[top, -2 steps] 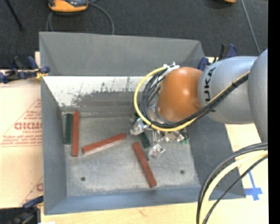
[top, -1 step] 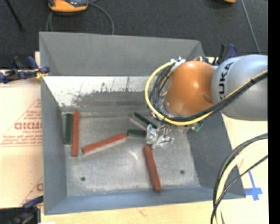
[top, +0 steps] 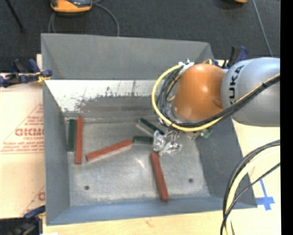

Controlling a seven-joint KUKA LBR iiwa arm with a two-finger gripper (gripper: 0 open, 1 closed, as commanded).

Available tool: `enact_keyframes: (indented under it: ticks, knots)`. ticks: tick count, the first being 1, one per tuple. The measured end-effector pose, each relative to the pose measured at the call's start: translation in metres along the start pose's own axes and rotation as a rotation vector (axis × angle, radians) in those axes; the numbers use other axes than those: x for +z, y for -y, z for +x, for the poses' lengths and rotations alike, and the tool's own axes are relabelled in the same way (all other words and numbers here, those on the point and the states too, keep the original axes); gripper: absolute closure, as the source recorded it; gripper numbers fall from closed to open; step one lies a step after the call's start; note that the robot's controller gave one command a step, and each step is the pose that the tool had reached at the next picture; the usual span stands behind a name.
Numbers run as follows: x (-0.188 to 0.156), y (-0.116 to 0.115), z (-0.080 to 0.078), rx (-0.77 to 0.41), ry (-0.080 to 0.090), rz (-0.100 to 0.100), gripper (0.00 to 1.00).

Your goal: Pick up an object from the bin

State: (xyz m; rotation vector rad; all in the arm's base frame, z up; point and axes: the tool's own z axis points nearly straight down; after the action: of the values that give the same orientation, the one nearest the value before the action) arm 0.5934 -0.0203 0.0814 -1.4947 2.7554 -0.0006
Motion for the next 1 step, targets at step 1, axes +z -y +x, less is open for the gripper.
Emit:
enact_keyframes:
  ticks: [1]
  knots:
    - [-0.1961, 0.0019, 0.0095, 0.078, -0.004, -0.003, 1.0]
